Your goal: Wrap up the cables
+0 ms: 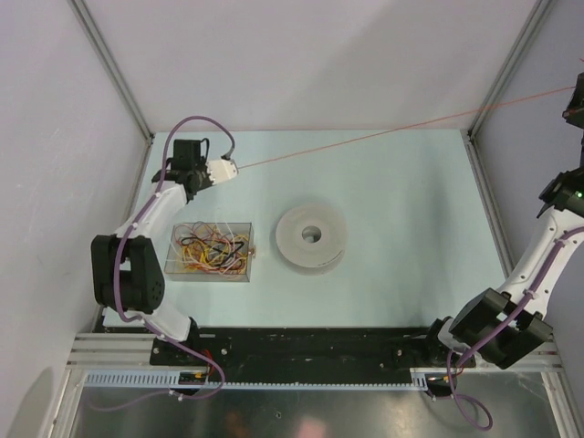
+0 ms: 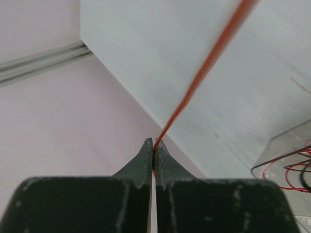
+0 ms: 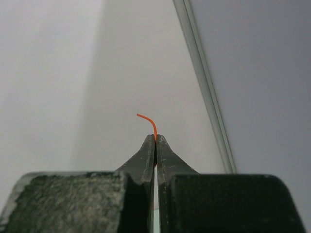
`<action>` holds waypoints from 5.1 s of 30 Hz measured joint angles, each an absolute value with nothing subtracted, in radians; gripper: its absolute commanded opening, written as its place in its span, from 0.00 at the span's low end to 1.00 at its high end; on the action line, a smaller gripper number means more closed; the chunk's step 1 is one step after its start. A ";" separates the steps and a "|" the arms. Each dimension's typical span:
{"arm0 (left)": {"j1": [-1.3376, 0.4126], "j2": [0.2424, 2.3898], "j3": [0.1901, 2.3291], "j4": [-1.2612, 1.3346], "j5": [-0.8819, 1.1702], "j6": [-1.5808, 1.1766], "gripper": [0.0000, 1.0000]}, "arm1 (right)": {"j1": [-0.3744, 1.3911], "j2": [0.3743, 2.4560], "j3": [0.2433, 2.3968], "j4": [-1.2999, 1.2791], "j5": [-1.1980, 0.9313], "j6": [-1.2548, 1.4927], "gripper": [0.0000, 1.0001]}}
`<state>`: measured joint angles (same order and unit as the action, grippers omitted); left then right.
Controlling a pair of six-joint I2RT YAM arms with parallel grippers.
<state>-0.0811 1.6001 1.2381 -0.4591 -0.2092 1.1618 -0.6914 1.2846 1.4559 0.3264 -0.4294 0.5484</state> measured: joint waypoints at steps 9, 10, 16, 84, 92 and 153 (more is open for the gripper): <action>-0.040 1.600 1.238 -0.390 -0.147 1.256 0.00 | -0.691 1.290 1.436 0.327 -0.417 0.542 0.00; -0.033 1.600 1.238 -0.385 -0.138 1.259 0.00 | -0.691 1.291 1.436 0.327 -0.419 0.540 0.00; -0.001 1.600 1.238 -0.370 -0.087 1.283 0.00 | -0.691 1.291 1.433 0.328 -0.439 0.538 0.00; 0.072 1.555 1.159 -0.351 -0.009 1.258 0.00 | -0.608 1.333 1.433 0.400 -0.434 0.436 0.00; 0.104 1.595 1.188 -0.348 0.064 1.265 0.00 | -0.640 1.349 1.438 0.393 -0.525 0.477 0.00; -0.776 1.679 1.721 -0.485 0.453 0.285 0.74 | -0.432 1.179 1.344 -0.175 -1.156 -0.286 0.00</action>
<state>-0.7761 1.6791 1.7210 -0.4854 0.4534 0.2848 -0.4324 1.1790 1.3437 -0.1749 -1.1557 -0.2863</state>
